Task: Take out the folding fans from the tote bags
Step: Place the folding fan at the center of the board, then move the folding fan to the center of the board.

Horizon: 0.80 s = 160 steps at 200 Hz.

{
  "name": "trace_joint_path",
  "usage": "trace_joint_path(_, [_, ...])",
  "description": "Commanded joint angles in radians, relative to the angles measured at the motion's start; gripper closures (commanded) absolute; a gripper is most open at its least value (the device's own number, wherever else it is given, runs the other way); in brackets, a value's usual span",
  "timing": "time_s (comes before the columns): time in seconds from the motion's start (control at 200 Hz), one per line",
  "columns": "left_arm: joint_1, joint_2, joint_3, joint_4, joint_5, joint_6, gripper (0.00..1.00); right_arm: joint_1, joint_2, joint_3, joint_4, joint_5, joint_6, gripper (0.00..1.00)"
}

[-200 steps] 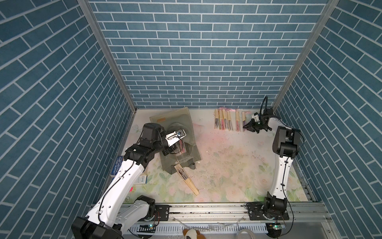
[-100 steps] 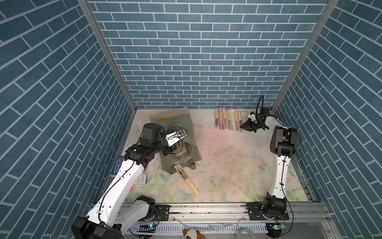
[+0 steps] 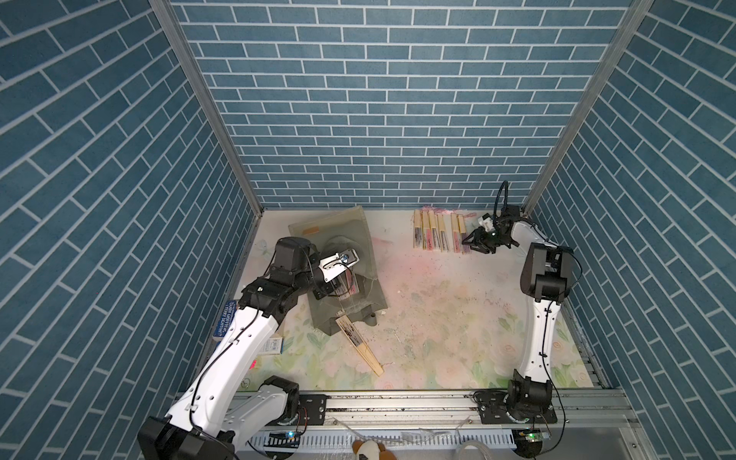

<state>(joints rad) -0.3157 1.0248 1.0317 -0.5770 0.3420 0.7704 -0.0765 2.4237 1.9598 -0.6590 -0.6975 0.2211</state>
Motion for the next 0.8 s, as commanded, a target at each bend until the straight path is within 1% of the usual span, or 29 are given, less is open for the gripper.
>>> trace_joint_path(0.0, [-0.004,-0.015,-0.019,0.030,0.011,-0.008,1.00,0.001,-0.105,-0.068,0.011,0.079,-0.006,0.57])
trace_joint_path(0.11, [-0.006,-0.016,-0.024,0.036,0.008,-0.008,1.00,0.001,-0.222,-0.187,0.125,0.098,0.078,0.58])
trace_joint_path(0.185, [-0.007,-0.018,-0.024,0.036,0.006,-0.011,1.00,0.003,-0.342,-0.291,0.219,0.081,0.140,0.58])
trace_joint_path(0.255, [-0.009,-0.023,-0.025,0.039,0.006,-0.012,1.00,0.014,-0.439,-0.381,0.282,0.093,0.195,0.59])
trace_joint_path(0.325, [-0.010,-0.025,-0.027,0.039,0.003,-0.012,1.00,0.038,-0.540,-0.484,0.336,0.105,0.218,0.60])
trace_joint_path(0.42, [-0.012,-0.025,-0.027,0.041,0.001,-0.018,1.00,0.090,-0.683,-0.615,0.383,0.151,0.240,0.60])
trace_joint_path(0.525, [-0.014,-0.020,-0.024,0.043,-0.003,-0.024,1.00,0.168,-0.847,-0.770,0.481,0.205,0.294,0.60])
trace_joint_path(0.6, [-0.013,-0.017,-0.022,0.044,-0.004,-0.029,1.00,0.229,-0.935,-0.838,0.503,0.235,0.308,0.60])
trace_joint_path(0.71, [-0.014,-0.023,-0.025,0.049,-0.011,-0.035,1.00,0.327,-1.041,-0.929,0.523,0.240,0.289,0.60])
trace_joint_path(0.795, [-0.014,-0.020,-0.023,0.053,-0.018,-0.045,1.00,0.405,-1.096,-0.998,0.542,0.212,0.281,0.59])
